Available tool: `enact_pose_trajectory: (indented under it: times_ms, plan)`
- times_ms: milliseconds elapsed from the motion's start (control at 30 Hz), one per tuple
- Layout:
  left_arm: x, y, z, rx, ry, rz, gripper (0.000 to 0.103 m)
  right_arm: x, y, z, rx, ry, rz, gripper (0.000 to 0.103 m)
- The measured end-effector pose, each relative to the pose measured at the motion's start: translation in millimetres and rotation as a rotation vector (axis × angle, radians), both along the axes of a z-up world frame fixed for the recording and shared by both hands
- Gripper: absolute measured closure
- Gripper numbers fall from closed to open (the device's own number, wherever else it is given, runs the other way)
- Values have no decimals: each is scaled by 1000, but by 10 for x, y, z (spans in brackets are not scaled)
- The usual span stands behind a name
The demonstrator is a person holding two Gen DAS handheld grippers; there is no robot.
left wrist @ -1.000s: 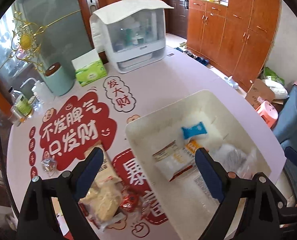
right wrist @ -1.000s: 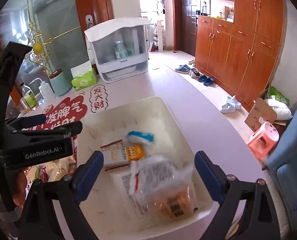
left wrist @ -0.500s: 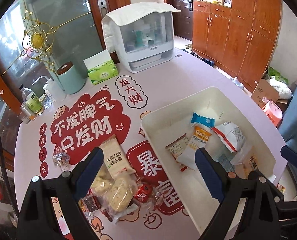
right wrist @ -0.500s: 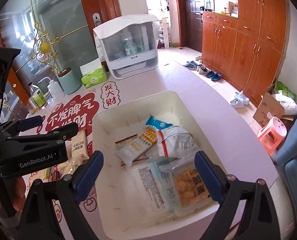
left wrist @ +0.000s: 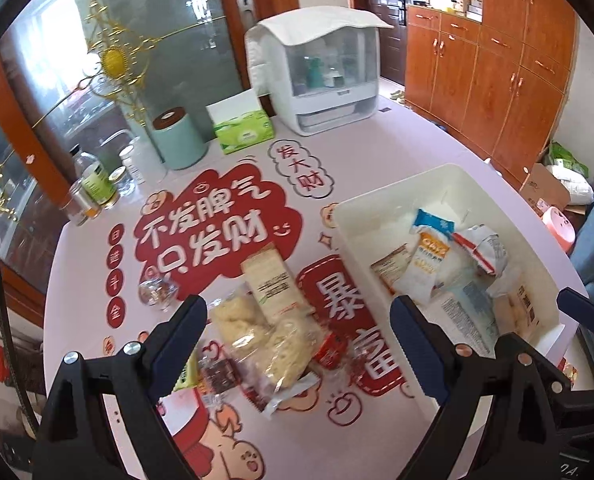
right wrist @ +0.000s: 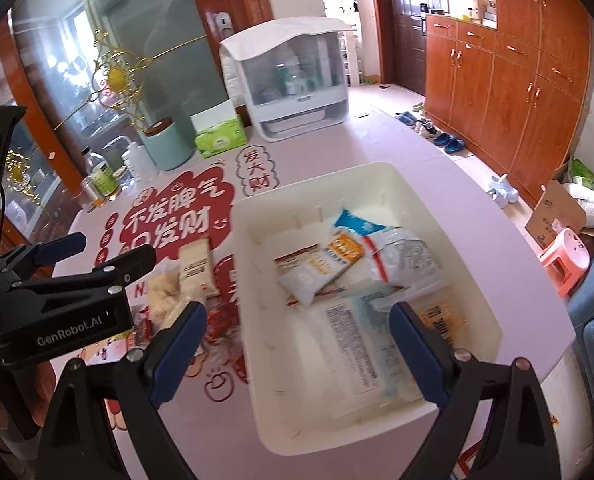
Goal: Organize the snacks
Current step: 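Move both open tools back over the remaining snack pile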
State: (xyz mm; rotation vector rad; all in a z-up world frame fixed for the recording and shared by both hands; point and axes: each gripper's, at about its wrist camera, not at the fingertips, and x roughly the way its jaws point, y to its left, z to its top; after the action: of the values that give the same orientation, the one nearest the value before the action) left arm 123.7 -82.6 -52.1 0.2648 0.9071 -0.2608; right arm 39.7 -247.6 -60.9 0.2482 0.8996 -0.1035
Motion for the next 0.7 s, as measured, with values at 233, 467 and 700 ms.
enact_pose_trajectory:
  times_ms: [233, 467, 700]
  plan:
    - [-65, 512, 162, -7, -36, 71, 11, 45, 352, 92, 3, -18, 61, 10]
    - [-33, 1101, 354, -14, -82, 163, 11, 168, 787, 267, -19, -56, 144, 10]
    - [66, 1685, 598, -23, -148, 244, 11, 355, 1125, 535, -93, -118, 209, 10]
